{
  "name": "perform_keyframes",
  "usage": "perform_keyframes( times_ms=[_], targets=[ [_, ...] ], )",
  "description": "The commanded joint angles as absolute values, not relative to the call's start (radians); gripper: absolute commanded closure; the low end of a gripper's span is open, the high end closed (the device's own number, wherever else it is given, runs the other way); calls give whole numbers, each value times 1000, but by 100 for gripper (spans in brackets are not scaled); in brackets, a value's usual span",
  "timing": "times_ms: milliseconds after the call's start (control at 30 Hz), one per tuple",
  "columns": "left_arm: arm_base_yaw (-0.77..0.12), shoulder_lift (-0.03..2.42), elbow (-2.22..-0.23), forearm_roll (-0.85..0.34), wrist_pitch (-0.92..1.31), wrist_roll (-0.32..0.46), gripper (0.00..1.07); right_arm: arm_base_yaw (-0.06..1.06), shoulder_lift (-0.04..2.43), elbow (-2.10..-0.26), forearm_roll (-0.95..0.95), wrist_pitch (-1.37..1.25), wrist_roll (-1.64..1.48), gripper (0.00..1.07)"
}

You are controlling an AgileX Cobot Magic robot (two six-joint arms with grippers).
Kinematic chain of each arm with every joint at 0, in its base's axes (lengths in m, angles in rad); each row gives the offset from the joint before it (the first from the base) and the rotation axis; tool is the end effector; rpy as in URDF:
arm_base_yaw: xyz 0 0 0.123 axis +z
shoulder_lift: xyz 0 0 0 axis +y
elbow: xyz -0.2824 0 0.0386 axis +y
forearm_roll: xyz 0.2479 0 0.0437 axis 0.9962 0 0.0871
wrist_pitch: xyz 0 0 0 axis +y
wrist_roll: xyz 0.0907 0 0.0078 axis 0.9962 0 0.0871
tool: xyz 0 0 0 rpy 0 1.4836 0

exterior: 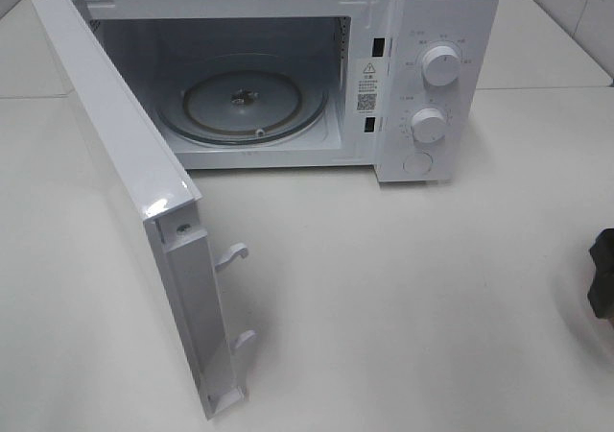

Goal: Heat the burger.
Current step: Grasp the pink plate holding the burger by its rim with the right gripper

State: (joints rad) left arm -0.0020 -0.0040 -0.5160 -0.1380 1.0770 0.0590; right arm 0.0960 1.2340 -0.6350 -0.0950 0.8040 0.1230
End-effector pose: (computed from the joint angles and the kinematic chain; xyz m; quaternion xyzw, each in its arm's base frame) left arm -0.0085 -0.0110 0.2809 0.0298 0.8497 -0.0539 0.5236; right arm 0.1952 0.0125 0.2107 -0.0150 0.9911 -0.0240 0.1304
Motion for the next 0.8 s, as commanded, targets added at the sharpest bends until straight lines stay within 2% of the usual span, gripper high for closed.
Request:
perform_keyframes(
  times_ms=[33, 267, 533, 800],
  targets=[
    [-2, -18, -519, -139, 1074, 61, 9, 79, 1307, -638, -92, 689, 93, 25],
    [-2, -18, -519, -139, 1074, 61, 9, 20, 1422, -644, -109, 615, 94, 25],
    [-2, -18, -519, -139, 1074, 61, 9, -42, 1532, -736, -125, 585, 97, 27],
    [-2, -18, -519, -139, 1074, 61, 9, -50, 1600, -742, -124, 568, 98, 28]
  ],
)
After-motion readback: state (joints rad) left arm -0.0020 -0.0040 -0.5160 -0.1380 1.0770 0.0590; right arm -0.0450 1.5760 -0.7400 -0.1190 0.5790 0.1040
